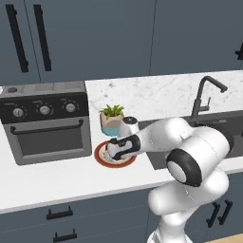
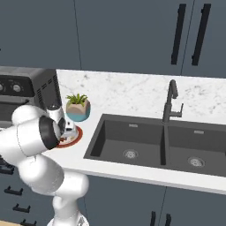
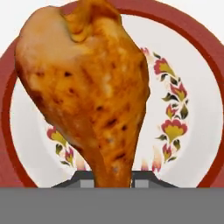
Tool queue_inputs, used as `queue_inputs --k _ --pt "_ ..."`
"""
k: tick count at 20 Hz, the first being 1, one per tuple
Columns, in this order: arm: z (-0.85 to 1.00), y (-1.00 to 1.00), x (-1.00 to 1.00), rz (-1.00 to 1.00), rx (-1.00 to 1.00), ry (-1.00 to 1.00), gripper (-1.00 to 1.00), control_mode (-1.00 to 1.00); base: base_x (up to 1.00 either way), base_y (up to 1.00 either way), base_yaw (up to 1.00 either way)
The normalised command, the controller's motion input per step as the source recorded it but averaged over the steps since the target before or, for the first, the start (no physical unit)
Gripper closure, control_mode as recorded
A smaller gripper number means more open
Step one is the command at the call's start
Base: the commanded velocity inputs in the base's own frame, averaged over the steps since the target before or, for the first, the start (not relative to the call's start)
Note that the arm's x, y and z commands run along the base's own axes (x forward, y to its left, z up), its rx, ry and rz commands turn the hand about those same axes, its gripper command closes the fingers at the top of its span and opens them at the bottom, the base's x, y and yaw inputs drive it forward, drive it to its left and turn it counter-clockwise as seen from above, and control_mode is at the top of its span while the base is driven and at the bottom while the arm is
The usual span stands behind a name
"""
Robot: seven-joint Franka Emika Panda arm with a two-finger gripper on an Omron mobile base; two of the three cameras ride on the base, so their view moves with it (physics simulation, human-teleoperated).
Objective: Pick up the knife from the drawer and place it on the cutting board. Then place the meat from the plate to the cutting board.
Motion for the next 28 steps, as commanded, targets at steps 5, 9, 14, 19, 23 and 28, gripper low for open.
queue_inputs --k 5,9,14,19,23,28 --pt "0.99 -0.29 -0.92 -0.03 0.06 -0.2 1.0 -1.0 0.0 0.0 0.0" --pt "1.0 -0.5 -0.98 -0.07 0.17 -0.04 1.0 -1.0 0.0 0.0 0.0" --pt "1.0 -0.43 -0.98 -0.13 0.18 0.26 1.0 -1.0 0.0 0.0 0.0" --pt "1.0 -0.19 -0.81 -0.13 0.1 0.31 1.0 -1.0 0.0 0.0 0.0" --pt "1.0 0.0 -0.16 -0.12 0.0 0.15 1.0 -1.0 0.0 0.0 0.0" --pt "0.63 0.0 0.0 -0.11 -0.02 -0.01 1.0 -1.0 0.0 0.0 0.0"
